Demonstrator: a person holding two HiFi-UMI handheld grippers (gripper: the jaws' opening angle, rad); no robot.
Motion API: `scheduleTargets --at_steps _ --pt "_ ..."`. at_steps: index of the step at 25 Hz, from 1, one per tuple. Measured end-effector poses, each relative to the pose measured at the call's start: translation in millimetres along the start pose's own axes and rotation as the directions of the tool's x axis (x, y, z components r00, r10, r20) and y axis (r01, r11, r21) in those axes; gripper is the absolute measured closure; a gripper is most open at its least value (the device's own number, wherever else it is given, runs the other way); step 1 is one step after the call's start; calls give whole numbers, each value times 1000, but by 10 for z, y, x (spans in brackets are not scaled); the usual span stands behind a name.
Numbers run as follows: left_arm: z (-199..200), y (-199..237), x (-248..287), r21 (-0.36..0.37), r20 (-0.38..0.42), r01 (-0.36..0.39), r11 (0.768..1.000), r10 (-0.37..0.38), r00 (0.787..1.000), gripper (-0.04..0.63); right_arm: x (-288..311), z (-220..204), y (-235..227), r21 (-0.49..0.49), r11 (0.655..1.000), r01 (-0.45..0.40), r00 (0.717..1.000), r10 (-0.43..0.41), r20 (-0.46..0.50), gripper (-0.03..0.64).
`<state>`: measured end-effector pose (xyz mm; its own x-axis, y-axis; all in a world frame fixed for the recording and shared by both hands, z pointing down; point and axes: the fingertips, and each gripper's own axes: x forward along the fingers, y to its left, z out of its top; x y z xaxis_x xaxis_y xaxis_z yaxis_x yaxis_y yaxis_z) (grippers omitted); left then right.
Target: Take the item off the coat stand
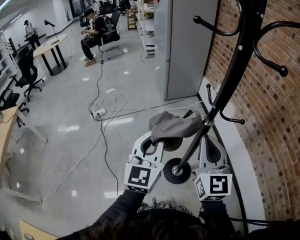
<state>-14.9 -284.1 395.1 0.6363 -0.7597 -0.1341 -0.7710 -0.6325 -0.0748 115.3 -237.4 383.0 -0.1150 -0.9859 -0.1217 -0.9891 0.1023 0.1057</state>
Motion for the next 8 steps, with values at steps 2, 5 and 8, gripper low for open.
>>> scheduleTargets --at_steps 2,5,8 --pt "-7 3 0 1 1 0 1000 0 1000 566 -4 -8 -1 -2 1000 3 1000 -3 0 609" --pt "-20 11 -9 2 0 0 1000 0 1000 566 -11 -29 4 -1 1000 7 1000 -7 -2 609" --pt "-25 19 -24 1 0 0 1000 0 1000 566 -20 -36 12 -2 1000 10 1000 -10 -3 609"
